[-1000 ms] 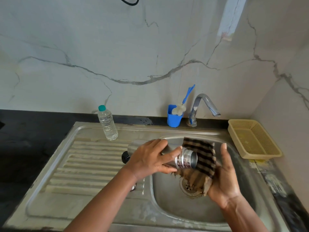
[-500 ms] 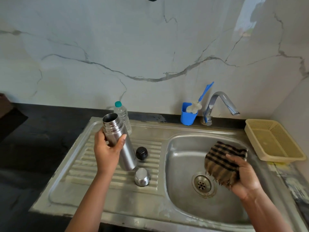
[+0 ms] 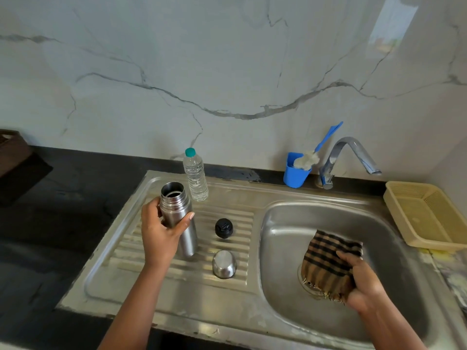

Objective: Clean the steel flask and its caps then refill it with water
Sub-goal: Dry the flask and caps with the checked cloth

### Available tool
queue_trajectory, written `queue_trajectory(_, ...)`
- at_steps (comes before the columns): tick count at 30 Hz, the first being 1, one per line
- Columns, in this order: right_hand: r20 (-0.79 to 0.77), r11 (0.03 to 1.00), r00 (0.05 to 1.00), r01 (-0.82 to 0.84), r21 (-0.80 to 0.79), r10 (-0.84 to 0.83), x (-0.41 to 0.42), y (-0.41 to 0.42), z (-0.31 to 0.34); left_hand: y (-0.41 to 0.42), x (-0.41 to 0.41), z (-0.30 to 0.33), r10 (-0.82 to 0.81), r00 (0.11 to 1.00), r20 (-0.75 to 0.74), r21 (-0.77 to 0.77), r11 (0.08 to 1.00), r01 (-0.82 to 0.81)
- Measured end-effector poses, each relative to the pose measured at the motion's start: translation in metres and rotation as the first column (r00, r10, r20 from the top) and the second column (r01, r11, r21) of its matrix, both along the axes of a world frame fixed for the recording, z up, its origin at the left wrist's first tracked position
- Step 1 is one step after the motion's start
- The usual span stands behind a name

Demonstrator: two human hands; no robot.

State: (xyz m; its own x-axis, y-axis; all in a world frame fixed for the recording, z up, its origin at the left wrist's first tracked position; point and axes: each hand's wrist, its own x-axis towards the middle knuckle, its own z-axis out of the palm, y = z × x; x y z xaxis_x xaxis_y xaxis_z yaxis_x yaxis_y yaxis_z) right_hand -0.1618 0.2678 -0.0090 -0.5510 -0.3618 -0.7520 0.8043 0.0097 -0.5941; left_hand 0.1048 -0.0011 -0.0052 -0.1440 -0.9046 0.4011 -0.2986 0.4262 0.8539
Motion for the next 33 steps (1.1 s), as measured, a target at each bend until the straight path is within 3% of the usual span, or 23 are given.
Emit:
queue_trajectory(8, 0.044, 0.998, 0.999, -0.004, 0.063, 0.001, 0.006, -0.001, -0.017, 0.003, 0.009, -0.016, -0.019, 0.998, -0.064, 0.055, 0.998, 0.023)
queue_trajectory(24, 0.05, 0.996, 0.999, -0.001, 0.084, -0.003, 0.011, 0.002, -0.024, 0.017, 0.008, -0.021, 0.047, 0.999, -0.008, 0.064, 0.997, -0.047)
queue_trajectory(26, 0.054, 0.996, 0.999, 0.0, 0.086, -0.004, 0.012, 0.004, -0.025, 0.025, 0.005, -0.016, 0.09, 0.996, 0.011, -0.025, 0.996, -0.09)
queue_trajectory(29, 0.06, 0.996, 0.998, 0.005, 0.093, -0.01, 0.011, 0.006, -0.026, 0.042, -0.004, -0.009, 0.147, 0.983, 0.108, -0.357, 0.929, -0.1)
queue_trajectory(31, 0.062, 0.995, 0.998, 0.005, 0.098, -0.011, 0.011, 0.007, -0.026, 0.054, -0.015, -0.013, 0.17, 0.95, 0.262, -0.624, 0.781, 0.032)
queue_trajectory(33, 0.059, 0.995, 0.998, 0.001, 0.103, -0.007, 0.011, 0.008, -0.024, 0.063, -0.031, -0.023, 0.118, 0.892, 0.437, -0.713, 0.65, 0.263)
